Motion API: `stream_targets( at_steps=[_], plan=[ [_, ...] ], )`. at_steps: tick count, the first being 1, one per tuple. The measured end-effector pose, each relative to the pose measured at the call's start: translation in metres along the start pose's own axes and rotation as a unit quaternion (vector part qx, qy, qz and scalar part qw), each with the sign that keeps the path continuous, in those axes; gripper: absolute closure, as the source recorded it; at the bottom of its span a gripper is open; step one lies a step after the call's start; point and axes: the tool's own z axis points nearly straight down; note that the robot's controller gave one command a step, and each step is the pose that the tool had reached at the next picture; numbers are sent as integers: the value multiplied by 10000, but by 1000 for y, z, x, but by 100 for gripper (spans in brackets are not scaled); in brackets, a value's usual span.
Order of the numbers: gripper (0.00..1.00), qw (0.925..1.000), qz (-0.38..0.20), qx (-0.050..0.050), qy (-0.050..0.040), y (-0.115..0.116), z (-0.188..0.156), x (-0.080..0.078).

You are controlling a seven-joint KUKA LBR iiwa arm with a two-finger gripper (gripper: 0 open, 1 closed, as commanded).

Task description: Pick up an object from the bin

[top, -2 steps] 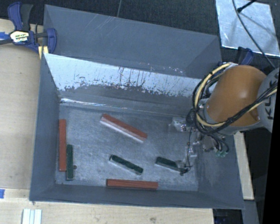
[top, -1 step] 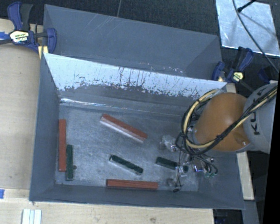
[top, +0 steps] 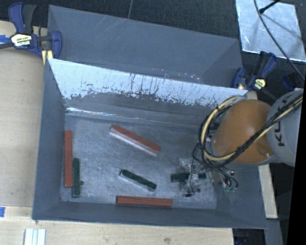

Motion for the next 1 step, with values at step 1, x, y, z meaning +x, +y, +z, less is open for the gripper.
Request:
stream_targets(
  at_steps=[1],
  plan=[
    [100, 9731, -2303, 11, -20, 6, -158, 7]
  ],
)
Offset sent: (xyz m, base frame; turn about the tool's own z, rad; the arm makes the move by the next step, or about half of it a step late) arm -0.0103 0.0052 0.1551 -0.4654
